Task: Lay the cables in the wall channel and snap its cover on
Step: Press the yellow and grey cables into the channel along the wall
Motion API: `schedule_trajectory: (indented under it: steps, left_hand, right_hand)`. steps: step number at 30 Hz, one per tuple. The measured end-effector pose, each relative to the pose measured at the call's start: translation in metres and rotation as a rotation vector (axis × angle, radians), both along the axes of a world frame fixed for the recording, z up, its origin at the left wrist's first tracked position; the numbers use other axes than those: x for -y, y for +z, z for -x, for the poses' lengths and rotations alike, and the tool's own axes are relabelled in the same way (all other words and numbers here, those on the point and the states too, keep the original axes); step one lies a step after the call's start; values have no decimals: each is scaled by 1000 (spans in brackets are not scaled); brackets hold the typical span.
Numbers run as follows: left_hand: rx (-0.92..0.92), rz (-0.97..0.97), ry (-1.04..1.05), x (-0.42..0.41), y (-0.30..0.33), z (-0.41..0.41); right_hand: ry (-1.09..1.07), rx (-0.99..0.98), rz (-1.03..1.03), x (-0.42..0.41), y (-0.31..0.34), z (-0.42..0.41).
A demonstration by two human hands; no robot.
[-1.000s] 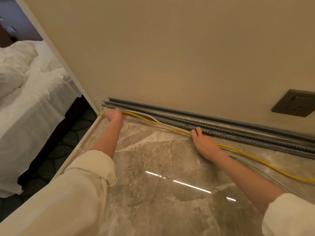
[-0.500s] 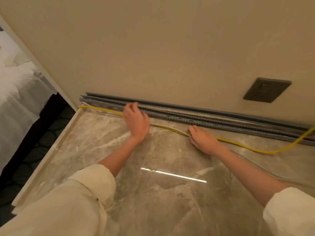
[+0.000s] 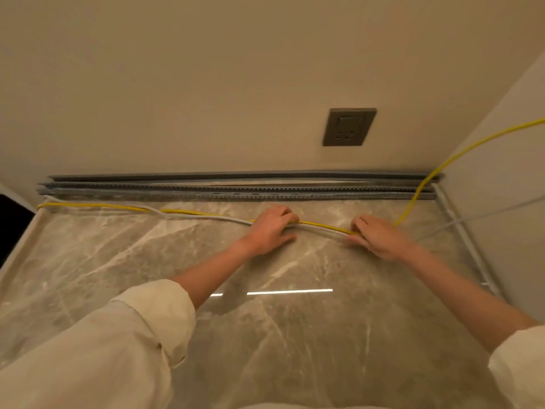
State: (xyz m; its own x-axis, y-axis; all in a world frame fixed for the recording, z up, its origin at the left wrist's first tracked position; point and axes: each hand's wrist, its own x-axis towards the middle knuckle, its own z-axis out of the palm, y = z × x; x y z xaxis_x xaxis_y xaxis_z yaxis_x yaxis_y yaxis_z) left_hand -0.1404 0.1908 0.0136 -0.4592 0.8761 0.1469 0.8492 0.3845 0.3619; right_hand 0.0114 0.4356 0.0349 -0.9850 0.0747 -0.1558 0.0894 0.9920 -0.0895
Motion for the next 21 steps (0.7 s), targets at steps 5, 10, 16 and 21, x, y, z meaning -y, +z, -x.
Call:
schedule_trajectory:
  steps: [5,10,16,21]
  left_hand:
    - [-22,-71,-31,-33,-1,-22]
    - [-1,-102,-25,-59,-1,-35]
    - [115,-142,117,-66,-4,-29]
    - [200,-167,183,-73,-7,-27]
  right_hand:
    - [-49,32,82,-27,5,-9]
    - [-36,100,100,-40,19,-4]
    - [-203,228,-26,-65,30,-8]
    - [-247,236,-106,-80,35,-14]
